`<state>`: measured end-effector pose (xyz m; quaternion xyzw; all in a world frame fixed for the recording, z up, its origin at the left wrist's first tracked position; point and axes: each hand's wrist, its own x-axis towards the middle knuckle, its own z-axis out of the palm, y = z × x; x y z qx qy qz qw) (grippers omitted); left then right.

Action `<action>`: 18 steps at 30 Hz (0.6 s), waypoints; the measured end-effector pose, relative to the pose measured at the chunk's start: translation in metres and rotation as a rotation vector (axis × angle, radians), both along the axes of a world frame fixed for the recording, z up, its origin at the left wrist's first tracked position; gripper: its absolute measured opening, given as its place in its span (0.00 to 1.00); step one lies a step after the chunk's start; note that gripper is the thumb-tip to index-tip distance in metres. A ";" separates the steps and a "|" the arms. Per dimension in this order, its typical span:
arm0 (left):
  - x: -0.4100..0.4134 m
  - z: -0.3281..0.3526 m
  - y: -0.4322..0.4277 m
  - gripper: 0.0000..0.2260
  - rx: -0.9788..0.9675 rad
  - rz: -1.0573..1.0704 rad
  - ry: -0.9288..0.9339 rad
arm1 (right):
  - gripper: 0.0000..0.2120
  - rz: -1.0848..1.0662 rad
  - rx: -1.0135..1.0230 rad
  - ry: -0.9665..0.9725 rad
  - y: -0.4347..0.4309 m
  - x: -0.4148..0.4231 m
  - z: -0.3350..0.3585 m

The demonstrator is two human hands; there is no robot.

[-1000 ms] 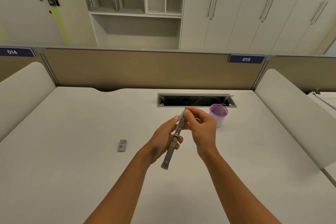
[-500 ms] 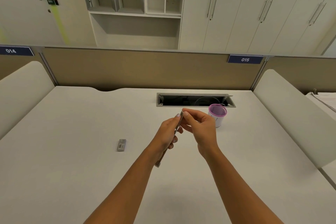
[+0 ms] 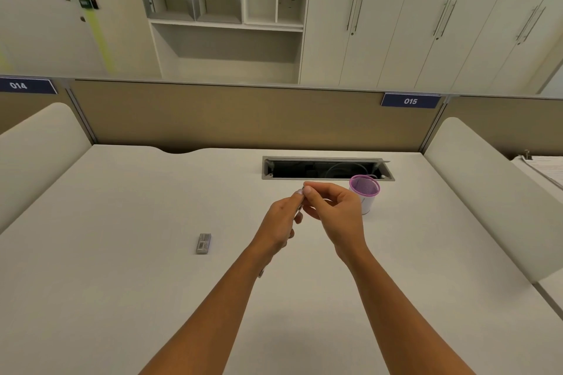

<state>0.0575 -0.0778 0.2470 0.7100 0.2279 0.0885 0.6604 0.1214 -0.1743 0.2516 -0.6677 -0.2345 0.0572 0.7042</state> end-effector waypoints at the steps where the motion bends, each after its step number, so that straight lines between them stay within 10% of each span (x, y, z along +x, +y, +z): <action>1: 0.000 -0.001 0.000 0.17 0.030 -0.002 -0.006 | 0.06 -0.014 -0.017 -0.020 0.000 0.000 -0.001; 18: -0.007 -0.008 0.003 0.15 -0.041 -0.185 -0.014 | 0.06 -0.094 -0.155 -0.094 -0.002 0.007 -0.006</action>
